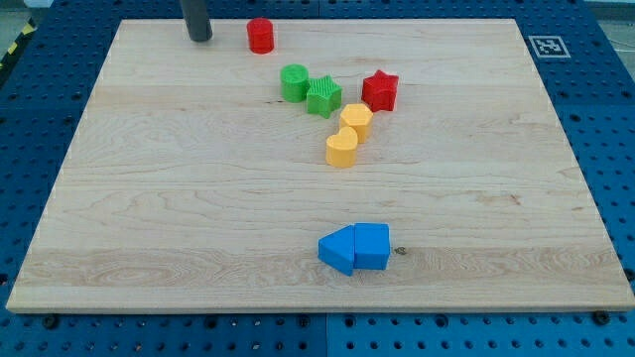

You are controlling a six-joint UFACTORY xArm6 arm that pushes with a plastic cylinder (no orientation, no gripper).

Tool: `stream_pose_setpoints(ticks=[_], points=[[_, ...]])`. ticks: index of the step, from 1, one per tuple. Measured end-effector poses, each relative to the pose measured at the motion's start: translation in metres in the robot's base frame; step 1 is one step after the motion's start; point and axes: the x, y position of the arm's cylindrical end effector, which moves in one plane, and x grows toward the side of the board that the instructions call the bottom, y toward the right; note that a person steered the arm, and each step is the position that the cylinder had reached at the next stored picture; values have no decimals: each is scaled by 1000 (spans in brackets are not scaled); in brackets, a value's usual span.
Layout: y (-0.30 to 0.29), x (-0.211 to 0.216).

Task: Push the red circle top to the green circle

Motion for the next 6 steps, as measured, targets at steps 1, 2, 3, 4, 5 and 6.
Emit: stream_pose_setpoints(ticks=[1,2,3,4,5,6], points=[[30,-12],[96,9],[163,29],[177,22],[131,16],[83,16]])
